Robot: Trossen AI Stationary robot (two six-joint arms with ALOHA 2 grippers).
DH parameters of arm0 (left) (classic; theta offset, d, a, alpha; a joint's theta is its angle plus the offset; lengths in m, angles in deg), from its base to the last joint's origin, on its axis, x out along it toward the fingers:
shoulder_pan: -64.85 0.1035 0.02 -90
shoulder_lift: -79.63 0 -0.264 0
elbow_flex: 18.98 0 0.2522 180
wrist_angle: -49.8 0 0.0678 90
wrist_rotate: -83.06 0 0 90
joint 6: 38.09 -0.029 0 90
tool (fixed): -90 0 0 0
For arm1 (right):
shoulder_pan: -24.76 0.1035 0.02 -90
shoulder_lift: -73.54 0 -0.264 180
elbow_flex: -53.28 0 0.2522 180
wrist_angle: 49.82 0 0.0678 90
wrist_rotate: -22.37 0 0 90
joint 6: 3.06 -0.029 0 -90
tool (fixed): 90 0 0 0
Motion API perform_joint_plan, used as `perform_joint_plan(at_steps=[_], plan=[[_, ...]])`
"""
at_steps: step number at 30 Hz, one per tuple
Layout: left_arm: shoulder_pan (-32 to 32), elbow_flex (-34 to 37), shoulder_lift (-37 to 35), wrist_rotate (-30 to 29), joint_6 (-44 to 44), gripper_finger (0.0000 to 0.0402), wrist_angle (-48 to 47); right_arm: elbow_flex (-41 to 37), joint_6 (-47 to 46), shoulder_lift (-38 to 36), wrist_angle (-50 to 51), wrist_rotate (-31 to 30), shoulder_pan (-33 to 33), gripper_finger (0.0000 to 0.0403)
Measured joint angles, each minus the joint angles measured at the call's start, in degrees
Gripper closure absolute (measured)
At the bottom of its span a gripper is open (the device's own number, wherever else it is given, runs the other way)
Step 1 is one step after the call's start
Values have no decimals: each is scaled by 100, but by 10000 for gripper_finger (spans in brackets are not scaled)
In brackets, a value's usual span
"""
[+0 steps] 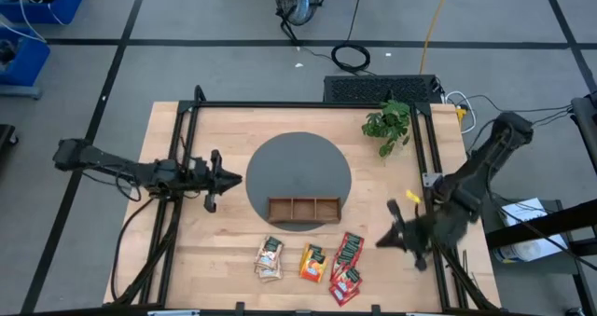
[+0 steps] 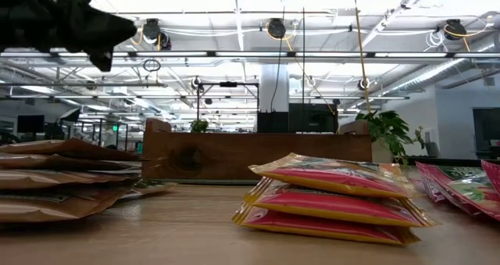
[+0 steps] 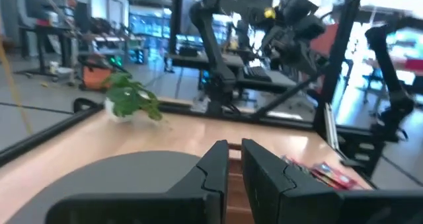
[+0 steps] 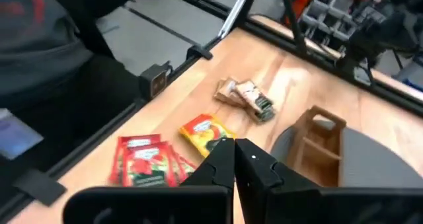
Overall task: Pick & Place Tea
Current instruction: Put the red tea bag into the right section of the wooden organizer
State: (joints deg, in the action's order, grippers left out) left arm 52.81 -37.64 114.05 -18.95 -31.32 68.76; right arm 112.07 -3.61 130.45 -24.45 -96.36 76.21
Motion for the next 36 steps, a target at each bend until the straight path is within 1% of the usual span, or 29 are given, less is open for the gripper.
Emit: perform_joint_plan(at_steps=[2,3,6,10,15,19,21,23,25,29,32,36], plan=[[-178,-271,683,-2,-22,355,186,159,-423,334,72,-384,268,403],[-268,-466,1066,-3,-52,355,324,177,-589,463,86,-475,358,403],[-516,-1152,2258,-102,-224,355,561,182,-1124,718,99,-565,570,403],[-714,-2364,3745,-88,-644,355,560,188,-1718,939,69,-573,726,403],[-870,-3802,5156,554,-1233,355,576,188,-1885,1063,36,-569,837,403],[-867,-4770,6082,994,-1171,355,530,153,-1888,1067,10,-564,870,403],[-859,-5170,6504,1281,-1111,355,317,77,-1979,1071,4,-560,872,403],[-864,-5504,6870,1448,-1110,355,139,-4,-2135,1075,7,-560,868,403],[-874,-5819,7144,1486,-1110,355,-97,-97,-2178,1073,-53,-558,870,403],[-860,-6288,7443,1477,-1126,355,-581,-338,-2176,1075,-253,-553,868,403],[-822,-6398,7525,1367,-1307,355,-957,-494,-2088,1073,-431,-553,868,403],[-767,-6408,7514,1342,-1256,355,-1100,-651,-2072,1073,-422,-562,863,403]])
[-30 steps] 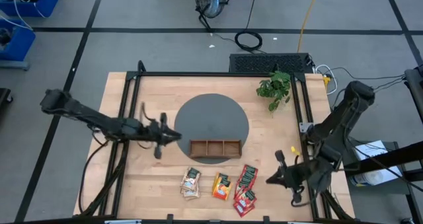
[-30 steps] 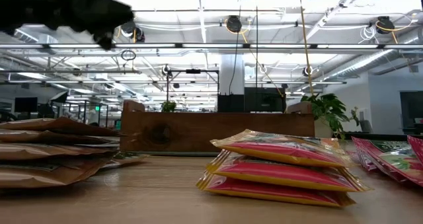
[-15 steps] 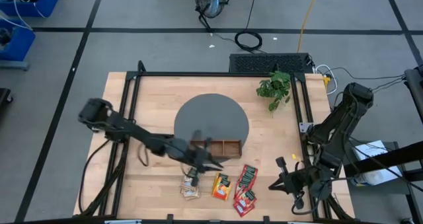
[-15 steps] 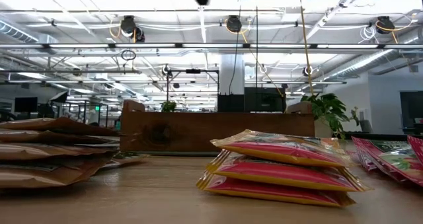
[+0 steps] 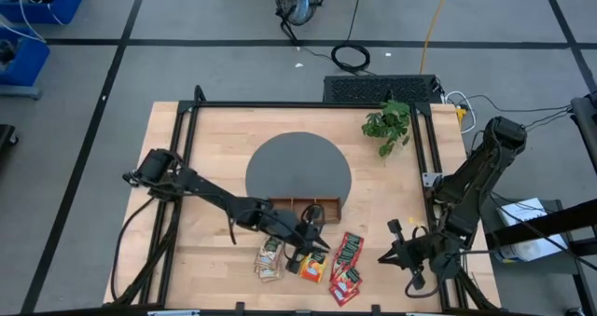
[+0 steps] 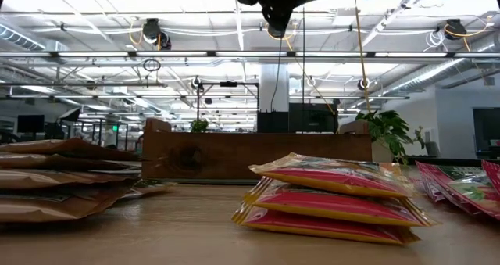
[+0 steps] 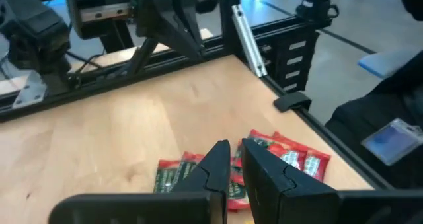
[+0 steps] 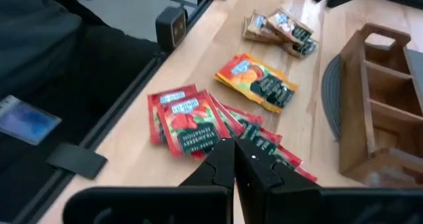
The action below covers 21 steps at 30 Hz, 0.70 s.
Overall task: Pick & Place Tea
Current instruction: Put the red tea bag into the right section of the wooden organizer
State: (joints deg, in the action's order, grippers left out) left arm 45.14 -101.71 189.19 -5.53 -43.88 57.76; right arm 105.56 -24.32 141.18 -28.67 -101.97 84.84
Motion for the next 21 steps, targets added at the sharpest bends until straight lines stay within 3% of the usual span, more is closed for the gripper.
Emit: perform_joint_plan(at_steps=[11,16,21], plan=[[-105,0,0,-2,461,355,233,-521,-176,-2,-980,0,-2,403],[-195,-5,0,4,810,355,609,-669,226,-2,-1314,1,-2,403],[-451,-509,242,-242,925,355,609,-671,19,-2,-1324,6,-2,403]])
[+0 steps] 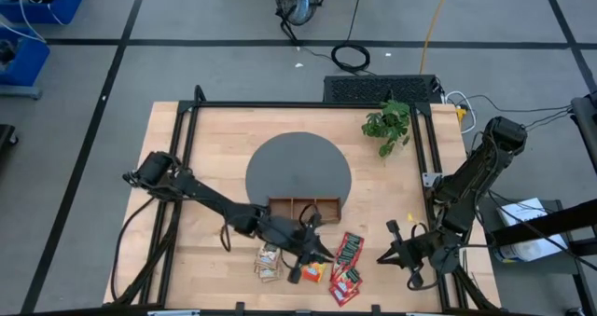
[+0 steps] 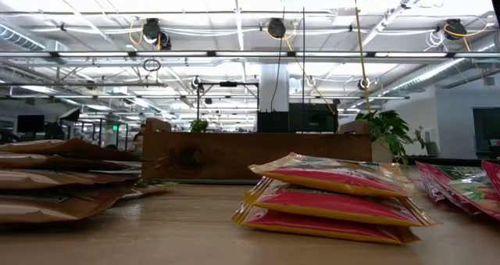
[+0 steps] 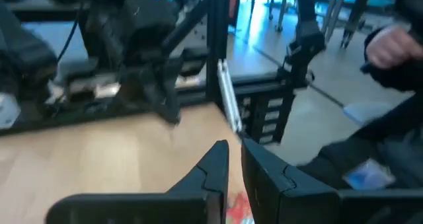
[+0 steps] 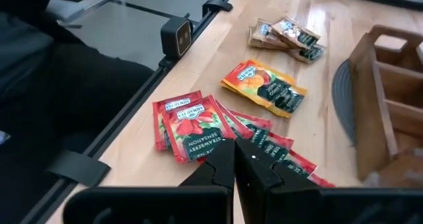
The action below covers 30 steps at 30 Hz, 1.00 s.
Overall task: Pick & Place Tea
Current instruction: Put the red tea bag into the right section of the wooden organizer
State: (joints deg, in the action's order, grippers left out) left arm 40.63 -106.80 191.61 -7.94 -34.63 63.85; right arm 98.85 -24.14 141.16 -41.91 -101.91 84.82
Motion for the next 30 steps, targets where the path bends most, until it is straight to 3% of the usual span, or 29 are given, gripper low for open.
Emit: perform_joint_plan(at_steps=[11,18,30], plan=[[-537,-2259,1640,-53,36,355,-1496,-8,-1246,12,-45,261,4,403],[-528,-2322,1670,-366,593,355,-1935,-342,-2010,665,-1142,874,7,403],[-420,-2287,2066,-574,1033,355,-1856,-413,-2346,2055,-2636,884,-17,403]])
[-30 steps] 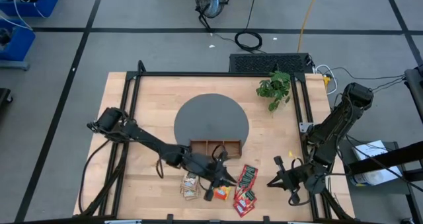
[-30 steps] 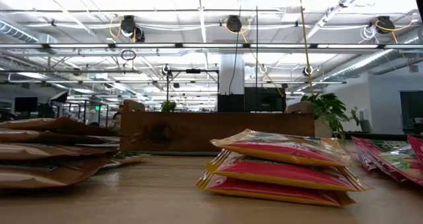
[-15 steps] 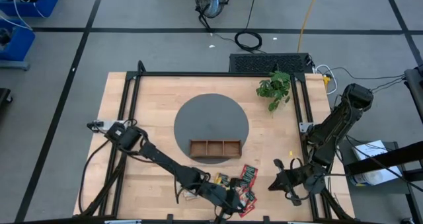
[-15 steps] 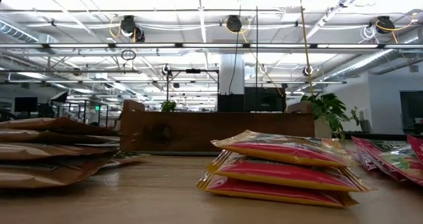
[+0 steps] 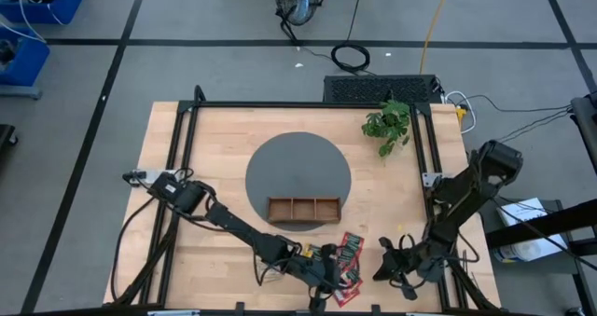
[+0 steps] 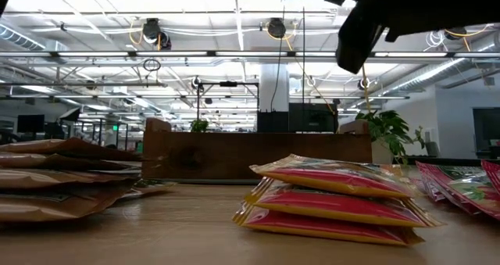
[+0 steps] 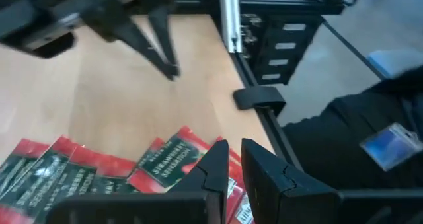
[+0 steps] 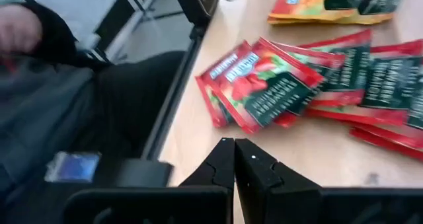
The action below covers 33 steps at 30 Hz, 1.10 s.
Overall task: Pick & Place Tea
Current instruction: Put the red tea bag into the right section of the wooden organizer
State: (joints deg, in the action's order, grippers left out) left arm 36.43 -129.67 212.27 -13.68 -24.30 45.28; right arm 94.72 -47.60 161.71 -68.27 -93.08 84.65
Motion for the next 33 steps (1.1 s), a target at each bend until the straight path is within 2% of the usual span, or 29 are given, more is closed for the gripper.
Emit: perform_joint_plan(at_steps=[4,7,13,19,26,33], plan=[[-62,0,5,-300,276,355,-126,0,-113,135,-195,-1,-65,400],[-131,0,9,-341,-52,355,-121,0,-131,148,-189,-1,-106,387],[-284,0,9,-315,-580,355,-300,2,-674,148,-181,4,-207,336],[-204,0,9,-171,-620,355,-263,2,-1240,153,-55,4,-248,287],[-41,-15,281,662,-587,355,-121,7,-1785,551,-309,-4,-243,265],[120,-22,316,844,-577,355,-57,19,-1770,1133,-1315,-23,-289,264]])
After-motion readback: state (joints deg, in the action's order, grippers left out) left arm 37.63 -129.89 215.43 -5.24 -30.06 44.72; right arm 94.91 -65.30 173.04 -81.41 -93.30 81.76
